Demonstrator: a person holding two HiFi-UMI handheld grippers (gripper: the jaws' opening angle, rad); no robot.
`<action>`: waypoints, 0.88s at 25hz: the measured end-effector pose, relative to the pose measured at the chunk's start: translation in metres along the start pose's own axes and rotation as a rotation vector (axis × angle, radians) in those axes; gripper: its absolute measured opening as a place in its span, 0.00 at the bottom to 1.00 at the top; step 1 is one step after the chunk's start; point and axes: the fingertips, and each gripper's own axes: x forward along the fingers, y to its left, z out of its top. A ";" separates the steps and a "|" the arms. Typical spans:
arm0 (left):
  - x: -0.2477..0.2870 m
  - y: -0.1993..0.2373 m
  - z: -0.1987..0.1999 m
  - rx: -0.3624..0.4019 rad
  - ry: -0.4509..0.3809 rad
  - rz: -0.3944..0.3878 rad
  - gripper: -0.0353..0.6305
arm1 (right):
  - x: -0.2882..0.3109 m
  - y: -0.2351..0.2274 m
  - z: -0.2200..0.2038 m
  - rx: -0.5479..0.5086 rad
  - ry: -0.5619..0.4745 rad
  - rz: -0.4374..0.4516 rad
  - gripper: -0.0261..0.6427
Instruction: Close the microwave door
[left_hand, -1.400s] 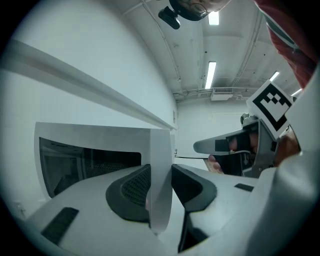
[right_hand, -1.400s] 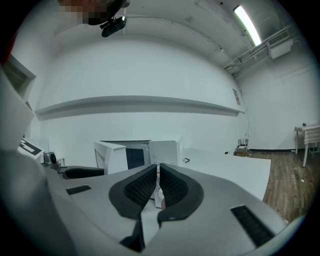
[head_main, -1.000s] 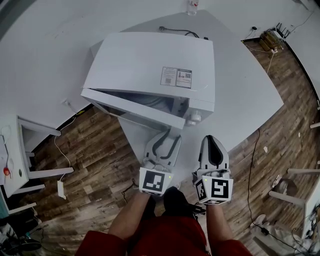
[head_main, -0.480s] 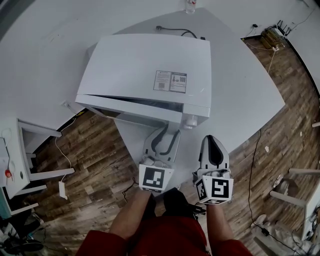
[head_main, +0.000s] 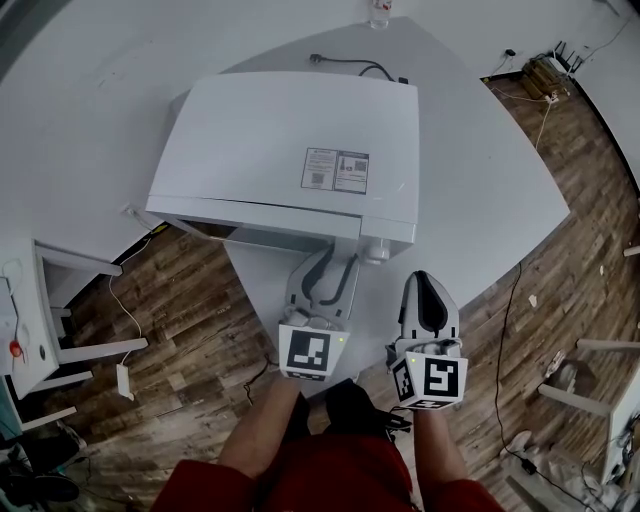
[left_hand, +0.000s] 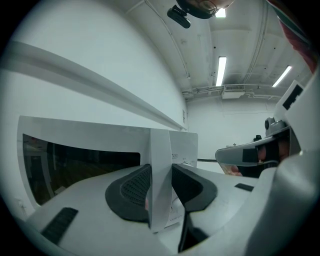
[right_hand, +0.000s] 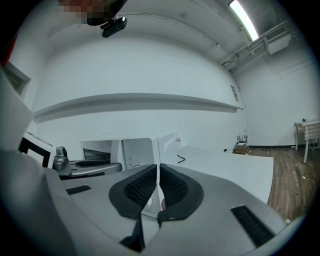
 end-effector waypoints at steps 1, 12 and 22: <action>0.003 0.001 0.000 -0.001 0.004 0.002 0.27 | 0.000 0.000 0.000 0.000 -0.001 0.001 0.10; 0.006 0.001 -0.001 0.001 0.005 0.009 0.27 | -0.006 -0.002 0.000 0.004 -0.004 -0.008 0.10; -0.009 -0.005 -0.003 0.011 0.006 -0.019 0.27 | -0.026 0.004 0.005 -0.008 -0.010 -0.023 0.10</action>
